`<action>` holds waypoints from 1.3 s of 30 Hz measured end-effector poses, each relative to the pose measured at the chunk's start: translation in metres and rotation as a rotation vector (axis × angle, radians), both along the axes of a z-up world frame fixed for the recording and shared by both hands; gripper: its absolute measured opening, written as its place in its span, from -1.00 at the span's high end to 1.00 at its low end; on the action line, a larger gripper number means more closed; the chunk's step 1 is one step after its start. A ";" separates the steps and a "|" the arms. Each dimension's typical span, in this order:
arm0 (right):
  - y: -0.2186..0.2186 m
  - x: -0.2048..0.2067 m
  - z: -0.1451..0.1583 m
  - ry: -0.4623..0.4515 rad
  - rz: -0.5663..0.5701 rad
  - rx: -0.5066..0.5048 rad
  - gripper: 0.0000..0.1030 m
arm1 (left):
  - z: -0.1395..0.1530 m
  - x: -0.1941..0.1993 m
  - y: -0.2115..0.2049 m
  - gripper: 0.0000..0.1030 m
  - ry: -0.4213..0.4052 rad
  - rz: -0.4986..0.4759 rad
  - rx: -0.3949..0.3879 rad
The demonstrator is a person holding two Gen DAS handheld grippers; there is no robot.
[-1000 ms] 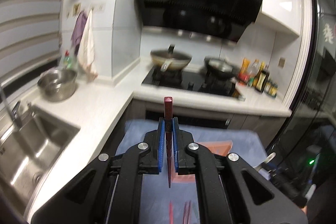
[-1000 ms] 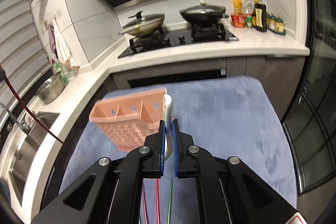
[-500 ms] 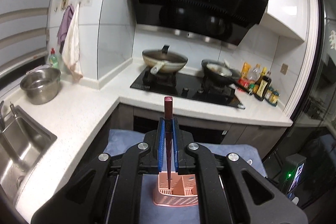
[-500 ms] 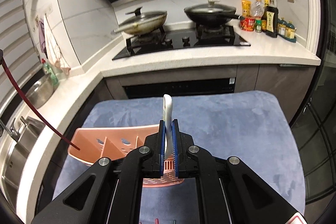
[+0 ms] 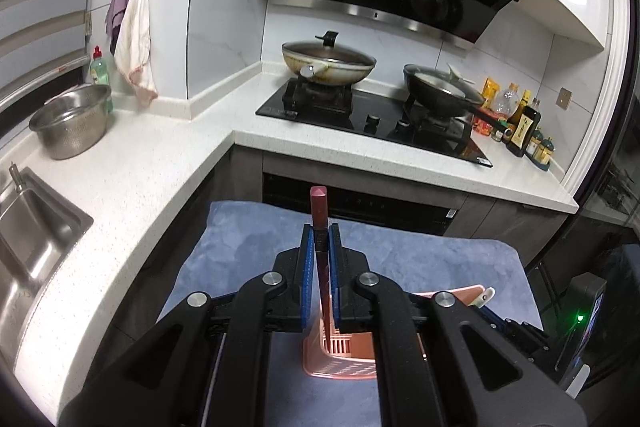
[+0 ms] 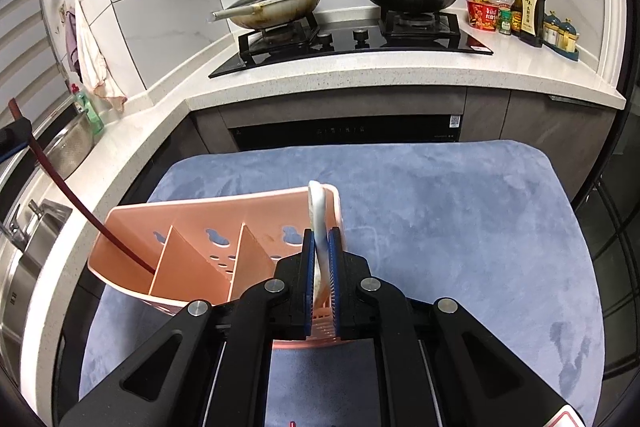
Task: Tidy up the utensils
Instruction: 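Lower the white spoon into the pink holder with the right gripper while the left gripper drops the chopstick in, then return both open grippers to the remaining chopsticks on the cloth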
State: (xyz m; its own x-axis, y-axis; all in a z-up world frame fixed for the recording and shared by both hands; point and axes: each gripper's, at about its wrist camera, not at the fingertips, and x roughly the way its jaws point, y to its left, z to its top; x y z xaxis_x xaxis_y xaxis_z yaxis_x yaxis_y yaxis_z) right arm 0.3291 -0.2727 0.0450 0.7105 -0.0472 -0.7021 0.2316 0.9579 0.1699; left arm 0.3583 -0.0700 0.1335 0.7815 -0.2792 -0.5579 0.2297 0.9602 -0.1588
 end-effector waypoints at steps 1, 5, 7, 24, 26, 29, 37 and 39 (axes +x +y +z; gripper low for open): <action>0.000 -0.001 0.000 -0.006 -0.002 -0.004 0.85 | -0.002 0.000 0.000 0.84 0.000 0.004 0.002; 0.003 -0.004 0.004 -0.015 -0.004 -0.024 0.81 | -0.002 -0.005 0.002 0.82 -0.015 0.017 0.011; 0.003 -0.007 0.006 -0.019 -0.004 -0.021 0.81 | 0.000 -0.008 0.005 0.75 -0.022 0.022 0.014; 0.026 -0.148 0.025 -0.027 0.010 -0.091 0.58 | -0.020 -0.117 0.057 0.32 0.010 0.066 0.049; 0.033 -0.173 0.020 -0.015 0.013 -0.096 0.58 | -0.030 -0.132 0.062 0.32 0.034 0.063 0.051; 0.044 -0.207 0.009 0.016 0.010 -0.077 0.58 | -0.051 -0.158 0.068 0.32 0.068 0.061 0.074; 0.069 -0.275 -0.031 0.107 -0.009 -0.057 0.58 | -0.116 -0.214 0.086 0.31 0.207 0.049 0.116; 0.076 -0.287 -0.040 0.125 -0.012 -0.057 0.57 | -0.131 -0.228 0.089 0.31 0.238 0.041 0.127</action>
